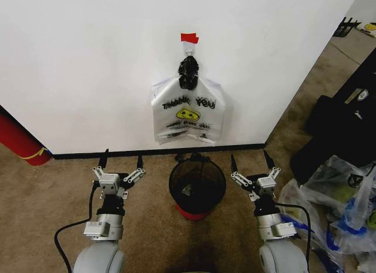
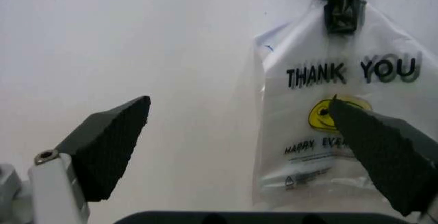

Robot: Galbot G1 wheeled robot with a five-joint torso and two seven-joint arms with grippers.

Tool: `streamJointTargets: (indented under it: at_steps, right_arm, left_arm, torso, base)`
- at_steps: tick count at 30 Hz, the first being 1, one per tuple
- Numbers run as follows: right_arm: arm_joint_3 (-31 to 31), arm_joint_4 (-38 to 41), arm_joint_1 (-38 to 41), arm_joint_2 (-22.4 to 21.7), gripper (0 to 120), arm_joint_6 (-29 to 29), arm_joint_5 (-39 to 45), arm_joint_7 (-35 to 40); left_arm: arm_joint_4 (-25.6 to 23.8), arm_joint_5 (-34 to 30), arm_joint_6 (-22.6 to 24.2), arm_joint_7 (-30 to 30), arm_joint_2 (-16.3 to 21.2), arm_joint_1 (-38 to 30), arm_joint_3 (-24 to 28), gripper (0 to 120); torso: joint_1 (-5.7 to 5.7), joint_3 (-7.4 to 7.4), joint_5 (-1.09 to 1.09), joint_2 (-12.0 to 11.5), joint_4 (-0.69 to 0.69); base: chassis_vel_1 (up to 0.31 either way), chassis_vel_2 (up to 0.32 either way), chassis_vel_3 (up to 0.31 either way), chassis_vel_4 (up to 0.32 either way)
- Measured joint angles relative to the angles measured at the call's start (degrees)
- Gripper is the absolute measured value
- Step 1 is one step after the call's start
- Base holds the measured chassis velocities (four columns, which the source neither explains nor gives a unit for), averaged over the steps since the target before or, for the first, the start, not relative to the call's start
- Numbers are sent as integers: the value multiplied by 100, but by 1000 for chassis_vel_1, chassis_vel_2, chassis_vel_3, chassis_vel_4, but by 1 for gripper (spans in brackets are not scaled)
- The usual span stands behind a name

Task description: Pick up the garbage bag from the wall and place it over the trash bin.

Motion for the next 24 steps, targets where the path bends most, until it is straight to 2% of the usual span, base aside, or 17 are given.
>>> streamJointTargets:
  at_steps: [24]
  right_arm:
    - [-19, -5, 21, -21, 100, -49, 7, -19]
  left_arm:
    - [58, 89, -14, 14, -75, 19, 61, 100]
  torso:
    - [0, 0, 0, 0, 0]
  base:
    - [0, 0, 0, 0]
